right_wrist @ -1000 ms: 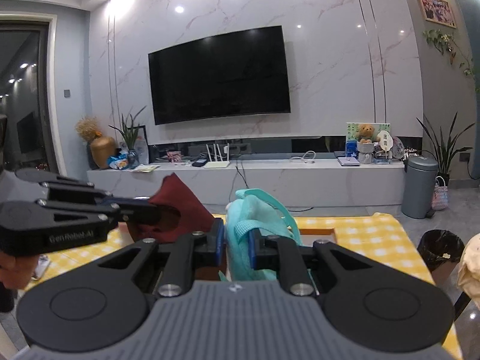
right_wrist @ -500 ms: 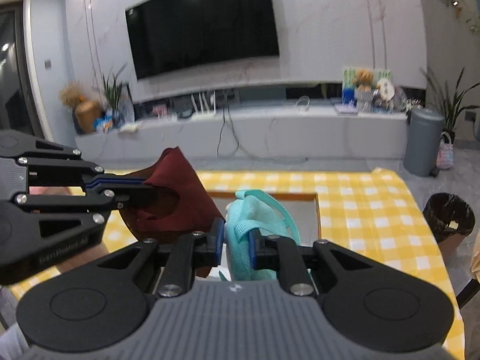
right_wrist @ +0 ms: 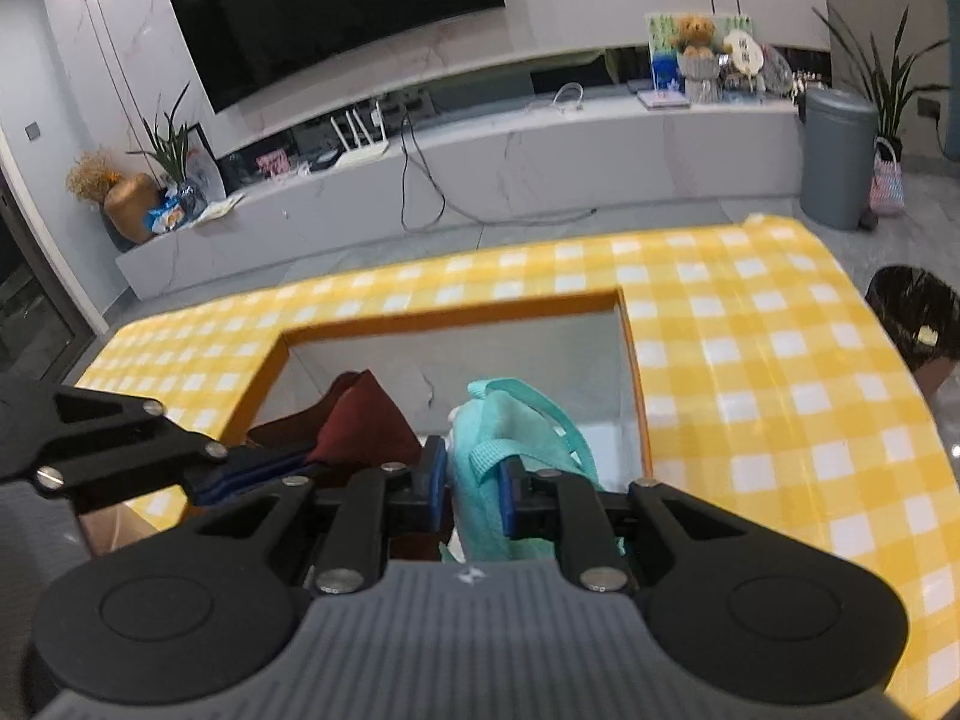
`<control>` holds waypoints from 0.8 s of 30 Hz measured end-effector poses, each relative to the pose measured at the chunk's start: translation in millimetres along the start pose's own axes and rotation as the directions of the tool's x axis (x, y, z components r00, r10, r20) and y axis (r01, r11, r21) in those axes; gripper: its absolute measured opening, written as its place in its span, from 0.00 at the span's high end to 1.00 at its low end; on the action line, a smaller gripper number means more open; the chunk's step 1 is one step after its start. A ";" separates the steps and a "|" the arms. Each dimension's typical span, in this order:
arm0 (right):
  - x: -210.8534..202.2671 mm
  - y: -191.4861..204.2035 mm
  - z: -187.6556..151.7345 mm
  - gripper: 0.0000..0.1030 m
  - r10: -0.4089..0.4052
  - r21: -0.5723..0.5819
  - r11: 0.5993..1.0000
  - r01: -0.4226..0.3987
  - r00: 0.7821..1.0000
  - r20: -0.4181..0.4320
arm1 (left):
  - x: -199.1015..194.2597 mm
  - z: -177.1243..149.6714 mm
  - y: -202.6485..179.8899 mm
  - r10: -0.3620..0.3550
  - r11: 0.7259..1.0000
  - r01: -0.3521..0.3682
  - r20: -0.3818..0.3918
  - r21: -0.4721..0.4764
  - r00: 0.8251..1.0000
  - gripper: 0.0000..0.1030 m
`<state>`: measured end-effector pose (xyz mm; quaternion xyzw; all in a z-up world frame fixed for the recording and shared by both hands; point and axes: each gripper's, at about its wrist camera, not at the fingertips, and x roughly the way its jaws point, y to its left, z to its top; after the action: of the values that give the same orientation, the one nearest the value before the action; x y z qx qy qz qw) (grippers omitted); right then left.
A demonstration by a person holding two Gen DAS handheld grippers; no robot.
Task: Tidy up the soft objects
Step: 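Lower into the box and open both tools to release pouch and plush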
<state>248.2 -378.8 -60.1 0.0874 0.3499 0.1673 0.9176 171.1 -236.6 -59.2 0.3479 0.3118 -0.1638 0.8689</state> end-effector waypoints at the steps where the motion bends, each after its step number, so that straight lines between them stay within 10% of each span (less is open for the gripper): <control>1: 0.7 1.3 -2.5 0.83 -0.004 -0.001 1.000 0.004 1.000 -0.014 | 2.1 -0.9 -1.8 -0.001 1.000 0.001 -0.010 0.008 1.000 0.96; 8: 3.2 1.3 -2.6 0.77 -0.009 0.009 1.000 0.010 0.997 -0.075 | 13.4 -3.0 -8.7 0.024 0.999 -0.021 -0.081 0.046 0.996 0.93; 16: -17.7 -1.4 -0.1 0.62 -0.017 0.036 0.999 0.020 0.997 -0.079 | 4.8 -1.1 -9.1 0.039 0.997 -0.035 -0.072 0.065 0.997 0.55; 24: -53.8 1.1 -1.1 0.61 -0.006 0.042 0.999 0.007 0.999 -0.037 | -41.0 -2.5 -4.6 -0.003 1.000 0.003 0.016 0.025 1.000 0.54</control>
<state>209.5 -397.5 -27.6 0.1025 0.3703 0.1586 0.9095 136.9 -235.4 -36.0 0.3569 0.3034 -0.1718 0.8666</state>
